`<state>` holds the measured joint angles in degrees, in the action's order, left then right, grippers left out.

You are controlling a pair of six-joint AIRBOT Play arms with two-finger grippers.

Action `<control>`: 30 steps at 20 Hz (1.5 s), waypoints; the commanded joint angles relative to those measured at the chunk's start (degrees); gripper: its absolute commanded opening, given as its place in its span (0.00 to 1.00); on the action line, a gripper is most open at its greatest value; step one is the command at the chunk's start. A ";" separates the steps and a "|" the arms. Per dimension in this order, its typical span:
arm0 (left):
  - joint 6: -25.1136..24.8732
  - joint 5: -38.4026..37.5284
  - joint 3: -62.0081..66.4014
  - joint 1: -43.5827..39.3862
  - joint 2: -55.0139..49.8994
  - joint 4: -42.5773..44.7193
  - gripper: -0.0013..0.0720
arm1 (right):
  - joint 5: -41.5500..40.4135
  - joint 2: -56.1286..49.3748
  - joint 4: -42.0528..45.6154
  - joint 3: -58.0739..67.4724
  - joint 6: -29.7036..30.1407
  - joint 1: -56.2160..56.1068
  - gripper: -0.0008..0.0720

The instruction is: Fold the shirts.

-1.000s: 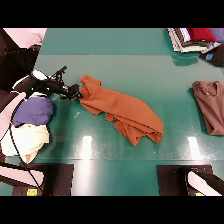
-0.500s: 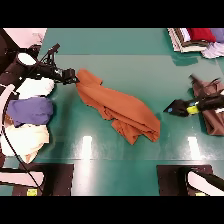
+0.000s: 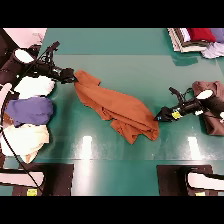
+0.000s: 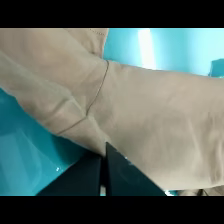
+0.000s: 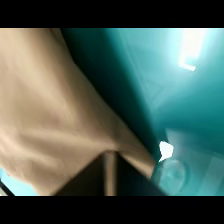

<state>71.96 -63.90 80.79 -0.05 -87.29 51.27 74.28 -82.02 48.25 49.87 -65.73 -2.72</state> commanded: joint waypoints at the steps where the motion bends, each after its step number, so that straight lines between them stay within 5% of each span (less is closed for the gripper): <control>1: -0.02 -0.24 0.07 -0.02 0.04 0.24 0.05 | -0.98 -1.40 -0.04 3.10 0.55 -0.48 0.03; 4: -0.02 -0.26 0.07 -0.02 0.04 0.28 0.05 | 0.57 -1.38 -0.13 4.96 0.98 -0.37 0.10; 5: -0.02 -0.28 0.07 -0.02 0.04 0.28 0.05 | 0.94 -1.38 -0.09 5.55 1.62 -0.37 0.46; 6: -0.02 -0.26 0.07 -0.02 0.04 0.31 0.05 | 0.57 -1.42 -0.11 5.88 1.75 -0.39 0.67; 7: -0.02 -0.22 0.07 -0.02 0.04 0.31 0.05 | -0.66 -1.42 -0.26 5.90 1.77 -0.48 0.67; 12: -0.02 -0.20 0.07 -0.02 0.04 0.44 0.05 | -2.10 -5.20 -0.66 5.92 1.88 -4.20 0.64; 16: -0.04 -0.94 0.11 -0.02 0.13 0.70 0.05 | -2.58 -6.01 -0.50 6.38 5.33 -6.10 0.03; 30: -2.01 1.46 29.49 -0.02 27.23 4.11 0.05 | -2.84 22.99 -0.02 42.27 0.26 -0.57 0.03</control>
<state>70.15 -62.94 104.31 -0.14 -65.06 55.42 71.77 -63.70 48.12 85.19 -64.29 -3.53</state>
